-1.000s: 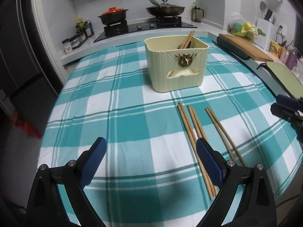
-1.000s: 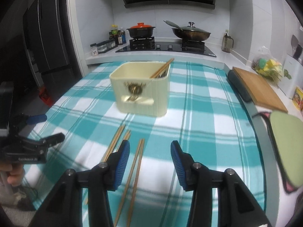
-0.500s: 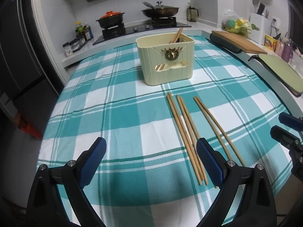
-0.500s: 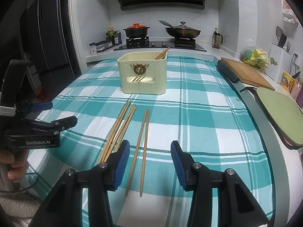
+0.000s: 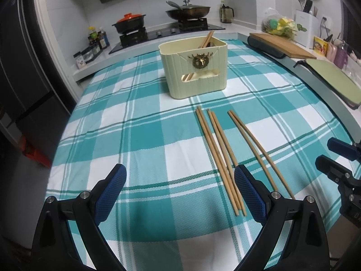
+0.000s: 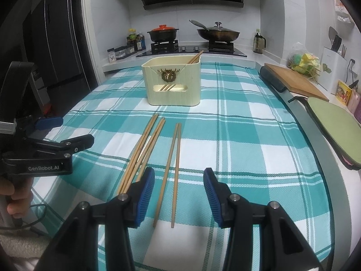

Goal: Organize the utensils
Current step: 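Move both open tools back down toward the chopsticks on the cloth, then grasp a wooden chopstick with the left tool while the right tool grasps another chopstick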

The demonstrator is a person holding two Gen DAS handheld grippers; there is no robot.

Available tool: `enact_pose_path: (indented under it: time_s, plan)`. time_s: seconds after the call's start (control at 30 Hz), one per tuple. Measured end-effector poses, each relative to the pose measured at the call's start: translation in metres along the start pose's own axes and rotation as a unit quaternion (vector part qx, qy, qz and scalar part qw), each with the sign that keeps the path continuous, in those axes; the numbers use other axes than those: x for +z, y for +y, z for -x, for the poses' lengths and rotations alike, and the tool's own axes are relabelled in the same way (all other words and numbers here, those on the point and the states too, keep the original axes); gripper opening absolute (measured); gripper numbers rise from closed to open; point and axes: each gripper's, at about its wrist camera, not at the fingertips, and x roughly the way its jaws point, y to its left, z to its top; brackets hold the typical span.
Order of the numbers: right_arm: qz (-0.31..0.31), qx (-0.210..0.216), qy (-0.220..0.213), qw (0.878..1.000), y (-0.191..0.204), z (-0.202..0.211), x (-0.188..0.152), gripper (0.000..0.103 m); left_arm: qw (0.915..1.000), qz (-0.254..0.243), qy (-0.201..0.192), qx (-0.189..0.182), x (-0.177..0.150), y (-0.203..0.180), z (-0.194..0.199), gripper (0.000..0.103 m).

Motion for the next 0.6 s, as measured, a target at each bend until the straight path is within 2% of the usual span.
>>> enact_pose_path:
  time_s: [0.23, 0.43, 0.6]
  plan:
    - [-0.003, -0.001, -0.002, 1.0, 0.001, 0.002, -0.002, 0.046, 1.0, 0.002, 0.005, -0.003, -0.006, 0.006, 0.004, 0.097]
    - [0.006, -0.019, -0.015, 1.0, -0.003, 0.013, -0.004, 0.046, 0.999, 0.025, 0.034, -0.013, -0.029, 0.037, 0.008, 0.097]
    - [-0.006, -0.023, -0.002, 1.0, -0.011, 0.005, -0.013, 0.046, 0.9982, 0.038, 0.039, -0.025, -0.032, 0.04, -0.002, 0.097]
